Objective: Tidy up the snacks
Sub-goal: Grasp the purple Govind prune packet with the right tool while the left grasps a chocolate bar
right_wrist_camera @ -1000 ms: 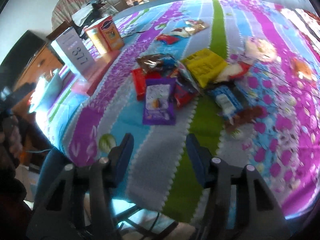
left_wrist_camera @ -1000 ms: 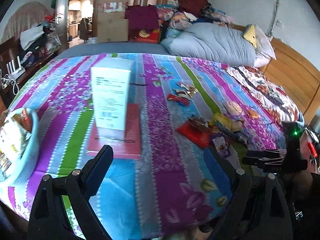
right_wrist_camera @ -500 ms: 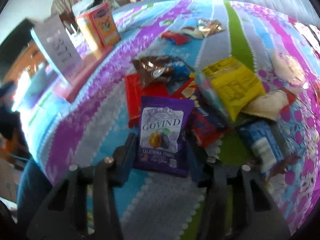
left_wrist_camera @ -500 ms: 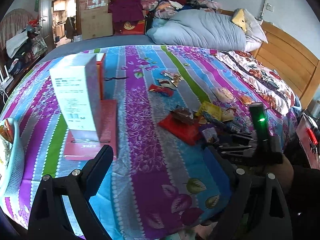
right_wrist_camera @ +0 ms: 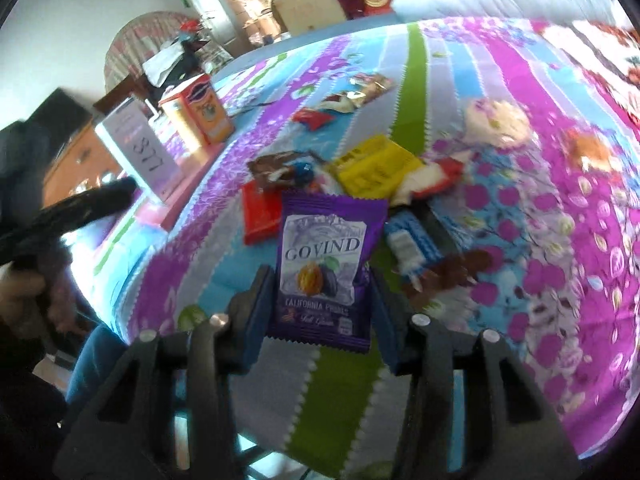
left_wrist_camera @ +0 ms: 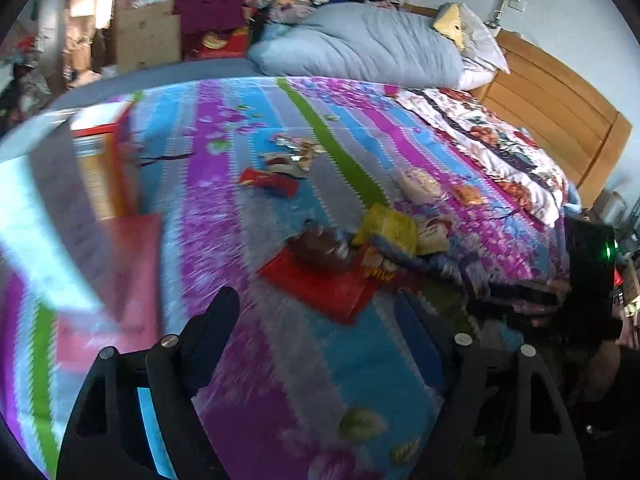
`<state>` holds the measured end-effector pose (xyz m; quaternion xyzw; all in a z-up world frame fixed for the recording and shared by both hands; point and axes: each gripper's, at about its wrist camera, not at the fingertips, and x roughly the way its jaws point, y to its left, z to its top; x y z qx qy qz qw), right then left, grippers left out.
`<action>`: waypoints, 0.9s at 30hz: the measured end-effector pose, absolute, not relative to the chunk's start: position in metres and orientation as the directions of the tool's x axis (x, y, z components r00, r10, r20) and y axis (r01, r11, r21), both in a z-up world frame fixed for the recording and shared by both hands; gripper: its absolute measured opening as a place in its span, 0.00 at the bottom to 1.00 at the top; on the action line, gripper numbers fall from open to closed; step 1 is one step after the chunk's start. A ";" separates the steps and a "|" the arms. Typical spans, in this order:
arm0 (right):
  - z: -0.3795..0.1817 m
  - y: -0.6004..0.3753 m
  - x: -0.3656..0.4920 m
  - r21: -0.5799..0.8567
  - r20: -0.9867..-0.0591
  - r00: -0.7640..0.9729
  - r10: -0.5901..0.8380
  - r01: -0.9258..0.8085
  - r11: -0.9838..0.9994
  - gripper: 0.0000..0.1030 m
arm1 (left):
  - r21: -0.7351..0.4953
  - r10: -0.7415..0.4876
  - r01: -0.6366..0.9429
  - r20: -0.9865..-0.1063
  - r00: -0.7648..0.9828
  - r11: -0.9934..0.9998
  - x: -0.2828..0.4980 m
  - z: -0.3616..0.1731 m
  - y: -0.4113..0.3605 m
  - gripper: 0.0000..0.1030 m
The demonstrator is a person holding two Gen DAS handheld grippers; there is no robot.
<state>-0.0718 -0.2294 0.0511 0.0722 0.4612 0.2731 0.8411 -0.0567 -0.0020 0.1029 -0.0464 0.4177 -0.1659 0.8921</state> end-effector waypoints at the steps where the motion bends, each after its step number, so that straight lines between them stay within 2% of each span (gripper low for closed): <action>1: 0.050 -0.232 -0.071 0.379 -0.737 0.423 0.527 -0.387 0.840 0.46 | -0.226 -0.348 0.273 -0.732 0.586 0.935 -0.046 0.100 -0.008 0.78; 7: 0.043 -0.239 -0.068 0.401 -0.735 0.409 0.540 -0.380 0.833 0.46 | -0.163 -0.381 0.417 -0.766 0.517 0.894 0.006 0.073 -0.054 0.79; 14: 0.035 -0.243 -0.060 0.423 -0.734 0.391 0.555 -0.375 0.825 0.47 | -0.136 -0.305 0.348 -0.814 0.495 0.928 0.050 0.032 -0.057 0.78; 15: 0.034 -0.243 -0.059 0.424 -0.734 0.391 0.556 -0.376 0.824 0.47 | -0.139 -0.305 0.346 -0.817 0.489 0.928 0.052 0.028 -0.057 0.75; 17: 0.033 -0.243 -0.058 0.427 -0.733 0.389 0.558 -0.376 0.822 0.47 | -0.148 -0.311 0.350 -0.822 0.476 0.925 0.057 0.022 -0.057 0.55; 19: 0.032 -0.241 -0.057 0.427 -0.733 0.387 0.559 -0.378 0.822 0.47 | -0.165 -0.331 0.360 -0.820 0.467 0.918 0.058 0.020 -0.057 0.47; 27: 0.038 -0.238 -0.058 0.416 -0.729 0.400 0.556 -0.386 0.823 0.47 | -0.156 -0.329 0.352 -0.794 0.510 0.923 0.045 0.033 -0.052 0.44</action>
